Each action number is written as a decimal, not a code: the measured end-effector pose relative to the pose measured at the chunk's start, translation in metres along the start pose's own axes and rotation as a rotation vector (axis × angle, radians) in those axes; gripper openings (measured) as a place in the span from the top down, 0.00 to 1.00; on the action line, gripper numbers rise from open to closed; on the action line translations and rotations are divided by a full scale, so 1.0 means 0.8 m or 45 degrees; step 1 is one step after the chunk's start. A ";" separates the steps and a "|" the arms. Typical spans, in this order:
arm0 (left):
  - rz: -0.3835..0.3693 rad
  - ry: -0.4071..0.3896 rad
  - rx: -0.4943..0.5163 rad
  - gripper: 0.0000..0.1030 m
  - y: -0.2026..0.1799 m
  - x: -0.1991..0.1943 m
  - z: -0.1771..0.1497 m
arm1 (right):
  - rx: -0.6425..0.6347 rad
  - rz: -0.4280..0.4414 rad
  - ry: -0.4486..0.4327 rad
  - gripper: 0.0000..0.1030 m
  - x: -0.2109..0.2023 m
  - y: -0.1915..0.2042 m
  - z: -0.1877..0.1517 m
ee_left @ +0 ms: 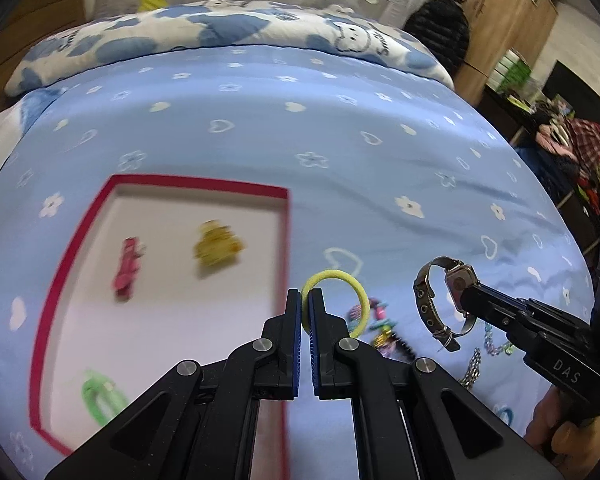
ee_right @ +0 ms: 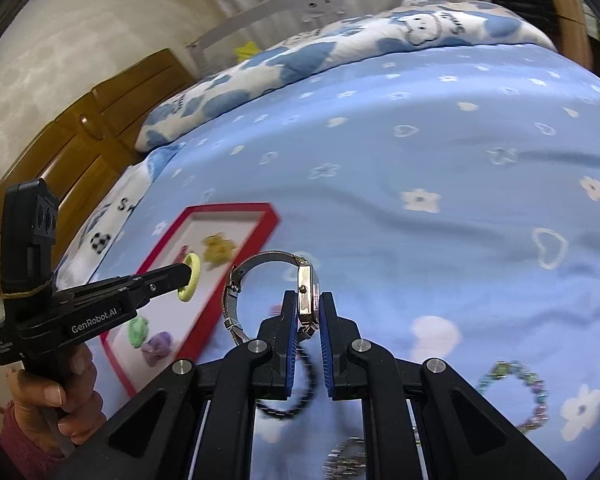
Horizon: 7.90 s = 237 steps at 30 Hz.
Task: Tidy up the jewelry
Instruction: 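Carry the hair tie and watch into the tray and open both tools, then move both open tools over the bracelets lying beside the tray, then grasp the black bead bracelet with the left tool while the right tool grasps the crystal bead bracelet, then carry both bracelets into the tray and open both tools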
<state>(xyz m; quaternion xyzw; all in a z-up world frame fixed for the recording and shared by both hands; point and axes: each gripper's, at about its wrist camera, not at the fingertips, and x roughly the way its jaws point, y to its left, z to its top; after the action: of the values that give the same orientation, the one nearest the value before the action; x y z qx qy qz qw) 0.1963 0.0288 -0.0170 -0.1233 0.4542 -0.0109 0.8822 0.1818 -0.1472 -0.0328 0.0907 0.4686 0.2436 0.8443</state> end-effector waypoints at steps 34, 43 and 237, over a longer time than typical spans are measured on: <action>0.240 0.045 -0.250 0.98 0.152 -0.007 -0.004 | -0.213 0.082 0.189 0.90 0.143 0.145 0.017; 0.284 0.128 -0.211 0.97 0.153 0.031 0.007 | -0.251 0.017 0.266 0.90 0.178 0.145 0.016; 0.245 0.046 -0.367 0.94 0.171 -0.039 -0.094 | -0.292 0.119 0.276 0.93 0.135 0.169 -0.051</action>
<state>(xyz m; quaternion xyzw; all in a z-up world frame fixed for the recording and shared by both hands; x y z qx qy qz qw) 0.1050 0.1501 -0.0648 -0.2043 0.4765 0.1367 0.8441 0.1518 0.0205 -0.0842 -0.0114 0.5213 0.3430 0.7813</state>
